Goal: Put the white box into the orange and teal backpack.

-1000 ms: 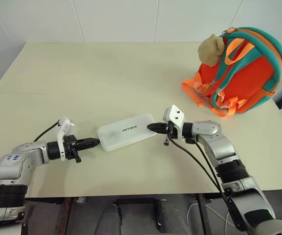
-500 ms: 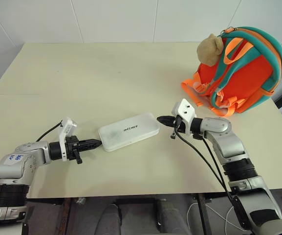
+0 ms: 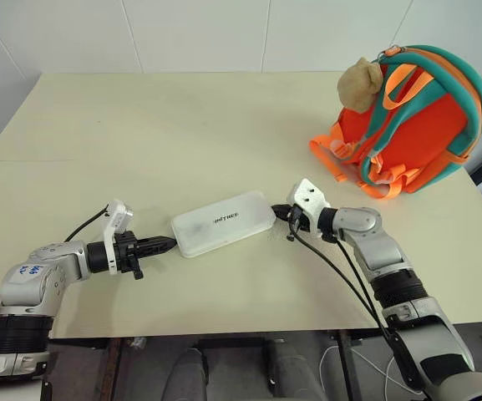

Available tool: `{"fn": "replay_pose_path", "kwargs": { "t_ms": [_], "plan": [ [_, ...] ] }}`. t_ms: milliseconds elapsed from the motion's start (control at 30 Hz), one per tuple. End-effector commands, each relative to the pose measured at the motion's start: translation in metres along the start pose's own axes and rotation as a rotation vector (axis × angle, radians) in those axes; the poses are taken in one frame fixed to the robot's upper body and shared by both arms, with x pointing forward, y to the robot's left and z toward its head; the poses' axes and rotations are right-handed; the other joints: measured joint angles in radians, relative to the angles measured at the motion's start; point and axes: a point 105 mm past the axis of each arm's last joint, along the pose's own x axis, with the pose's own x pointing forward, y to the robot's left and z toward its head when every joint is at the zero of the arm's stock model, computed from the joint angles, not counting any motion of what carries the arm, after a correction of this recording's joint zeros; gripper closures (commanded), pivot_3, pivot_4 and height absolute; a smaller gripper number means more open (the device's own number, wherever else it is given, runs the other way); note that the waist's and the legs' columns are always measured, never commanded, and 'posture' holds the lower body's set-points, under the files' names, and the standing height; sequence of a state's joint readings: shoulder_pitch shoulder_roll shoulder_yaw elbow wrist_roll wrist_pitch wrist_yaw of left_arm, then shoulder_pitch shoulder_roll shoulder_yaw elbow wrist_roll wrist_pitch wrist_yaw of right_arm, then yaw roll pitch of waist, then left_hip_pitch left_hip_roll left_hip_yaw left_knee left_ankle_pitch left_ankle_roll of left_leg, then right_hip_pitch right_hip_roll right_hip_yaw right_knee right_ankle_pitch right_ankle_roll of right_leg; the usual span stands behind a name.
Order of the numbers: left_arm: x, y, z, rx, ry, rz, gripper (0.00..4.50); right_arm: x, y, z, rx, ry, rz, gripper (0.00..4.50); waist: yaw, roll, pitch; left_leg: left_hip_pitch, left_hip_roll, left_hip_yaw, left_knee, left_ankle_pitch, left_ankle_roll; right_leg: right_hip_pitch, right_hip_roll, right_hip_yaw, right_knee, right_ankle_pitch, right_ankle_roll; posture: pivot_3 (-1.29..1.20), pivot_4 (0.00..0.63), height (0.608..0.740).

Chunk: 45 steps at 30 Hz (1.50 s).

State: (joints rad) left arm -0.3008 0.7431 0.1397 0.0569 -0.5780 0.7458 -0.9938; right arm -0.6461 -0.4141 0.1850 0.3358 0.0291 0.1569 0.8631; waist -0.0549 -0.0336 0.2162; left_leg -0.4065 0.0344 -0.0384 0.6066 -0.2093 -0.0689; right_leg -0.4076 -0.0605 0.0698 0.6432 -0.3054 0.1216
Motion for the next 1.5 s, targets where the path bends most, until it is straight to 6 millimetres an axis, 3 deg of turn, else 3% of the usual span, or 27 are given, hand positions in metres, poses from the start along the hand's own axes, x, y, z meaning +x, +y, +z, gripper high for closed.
{"fn": "replay_pose_path", "kwargs": {
  "t_ms": [33,267,633,800,900,1067,1200,1433,1500],
  "plan": [
    [0.000,-0.001,0.006,0.029,-0.020,-0.003,4.47,-0.006,0.013,0.013,-0.020,-0.038,0.090,4.47,0.001,0.000,0.000,0.000,0.000,0.000,0.000,0.000,0.000,0.000,0.000,0.000,0.000,0.000,0.000,0.00,0.150,0.740],
    [0.002,-0.006,0.005,0.027,-0.004,-0.039,4.47,-0.023,0.034,0.013,0.006,-0.011,0.220,4.47,0.001,0.000,0.000,0.000,0.000,0.000,0.000,0.000,0.000,0.000,0.000,0.000,0.000,0.000,0.000,0.00,0.150,0.740],
    [-0.001,-0.041,-0.013,0.003,0.163,-0.218,4.47,-0.059,0.067,0.015,0.043,0.047,0.407,4.47,0.002,0.000,0.000,0.000,0.000,0.000,-0.002,0.000,0.000,0.000,0.000,0.000,-0.003,0.000,-0.001,0.00,0.150,0.740],
    [-0.003,-0.044,-0.017,0.007,0.206,-0.229,4.47,-0.066,0.074,0.014,0.059,0.060,0.418,4.47,0.002,0.000,0.000,0.000,0.000,0.000,-0.003,0.000,0.000,0.000,0.000,0.000,-0.006,-0.001,-0.001,0.00,0.150,0.740],
    [-0.002,-0.045,-0.018,0.008,0.214,-0.226,4.47,-0.069,0.077,0.012,0.076,0.070,0.410,4.47,0.003,0.000,0.000,0.000,0.000,0.001,-0.003,0.000,0.001,0.000,0.000,0.001,-0.006,-0.006,-0.011,0.00,0.150,0.740],
    [-0.002,-0.039,-0.017,0.023,0.209,-0.197,4.47,-0.072,0.070,0.001,0.072,0.115,0.356,4.47,0.003,0.000,0.000,0.000,0.000,0.001,-0.002,0.000,0.001,0.001,0.000,0.001,-0.006,-0.006,-0.010,0.00,0.150,0.740],
    [-0.005,-0.031,-0.008,0.026,0.183,-0.149,4.47,-0.082,0.048,-0.013,0.046,0.183,0.260,4.47,0.005,0.000,0.000,0.000,0.000,0.001,-0.002,0.000,0.001,0.001,0.000,0.001,-0.006,-0.006,-0.011,0.00,0.150,0.740],
    [-0.016,-0.022,0.007,0.061,0.152,-0.075,4.47,-0.101,0.015,-0.019,0.021,0.234,0.132,4.47,0.009,0.000,0.000,0.000,0.000,0.001,-0.001,0.000,0.001,0.001,0.000,0.001,-0.006,-0.006,-0.010,0.00,0.150,0.740],
    [-0.018,-0.018,0.012,0.070,0.140,-0.047,4.07,-0.107,0.009,-0.022,0.008,0.270,0.108,4.31,0.010,0.000,0.000,0.000,0.000,0.001,-0.001,0.000,0.001,0.001,0.000,0.001,-0.006,-0.006,-0.010,0.00,0.150,0.740]
  ]
}}
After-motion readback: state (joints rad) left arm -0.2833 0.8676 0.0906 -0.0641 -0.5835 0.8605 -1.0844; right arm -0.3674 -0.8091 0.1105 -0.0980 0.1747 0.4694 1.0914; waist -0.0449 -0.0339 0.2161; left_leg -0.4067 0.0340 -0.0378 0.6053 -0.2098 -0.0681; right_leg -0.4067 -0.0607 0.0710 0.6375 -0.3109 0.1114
